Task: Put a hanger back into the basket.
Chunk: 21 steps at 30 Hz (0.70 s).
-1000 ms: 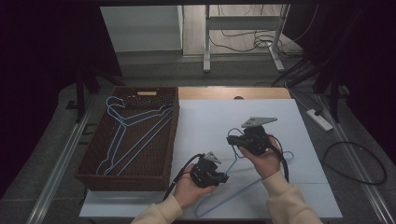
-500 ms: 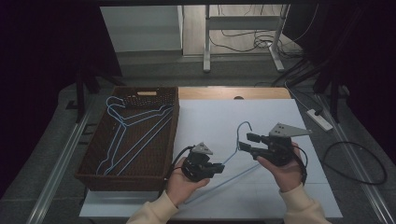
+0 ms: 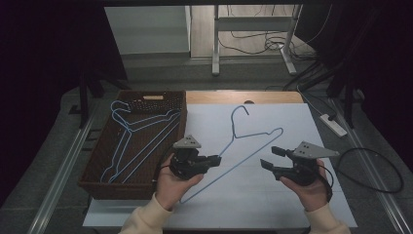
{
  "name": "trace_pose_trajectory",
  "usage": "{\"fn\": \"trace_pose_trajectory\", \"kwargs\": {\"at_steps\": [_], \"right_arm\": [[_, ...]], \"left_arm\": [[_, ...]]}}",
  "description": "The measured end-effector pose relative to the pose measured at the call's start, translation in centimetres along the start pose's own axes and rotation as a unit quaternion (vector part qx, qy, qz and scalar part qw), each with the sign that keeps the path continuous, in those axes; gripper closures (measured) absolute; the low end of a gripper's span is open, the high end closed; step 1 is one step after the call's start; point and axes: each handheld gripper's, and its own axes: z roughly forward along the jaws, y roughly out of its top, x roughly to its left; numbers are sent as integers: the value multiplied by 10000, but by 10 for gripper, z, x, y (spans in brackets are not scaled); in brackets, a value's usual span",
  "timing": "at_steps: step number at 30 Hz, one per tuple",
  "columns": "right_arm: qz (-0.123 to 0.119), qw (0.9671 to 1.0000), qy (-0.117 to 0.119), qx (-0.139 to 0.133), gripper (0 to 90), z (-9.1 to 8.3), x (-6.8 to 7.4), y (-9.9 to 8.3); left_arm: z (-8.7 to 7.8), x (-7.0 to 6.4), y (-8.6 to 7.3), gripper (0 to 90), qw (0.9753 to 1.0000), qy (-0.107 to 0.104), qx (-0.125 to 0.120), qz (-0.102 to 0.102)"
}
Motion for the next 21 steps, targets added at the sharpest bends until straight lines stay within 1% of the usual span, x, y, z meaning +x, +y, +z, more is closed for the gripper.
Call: {"fn": "trace_pose_trajectory", "kwargs": {"at_steps": [1,2,3,4,5,8,9,14,15,19,21], "right_arm": [[33,10000,-21,80,357,2,-3,-6],[33,10000,-21,80,357,2,-3,-6],[34,9999,-34,94,355,2,-4,-7],[52,9998,-39,167,350,5,-5,-11],[50,9998,-43,184,347,6,-6,-12],[36,9995,-110,293,330,9,-7,-16],[17,9994,-129,311,330,9,-8,-17],[85,9993,-148,347,324,11,-10,-23],[115,9990,-171,387,321,12,-11,-26],[186,9990,-170,378,315,11,-13,-29],[223,9990,-178,358,304,11,-14,-31]], "left_arm": [[-9,3,2,865,10000,29,-94,-13],[-9,3,2,865,10000,29,-94,-13],[-18,7,4,865,9998,51,-198,-17],[-22,8,5,865,9997,58,-247,-12],[-27,10,6,865,9995,63,-297,-5],[-41,15,7,865,9992,79,-381,116],[-48,18,7,865,9989,108,-430,133],[-68,29,7,865,9979,211,-600,96],[-73,32,7,865,9976,242,-642,97],[-93,45,5,865,9956,365,-856,54],[-101,50,4,865,9950,447,-891,47]]}}
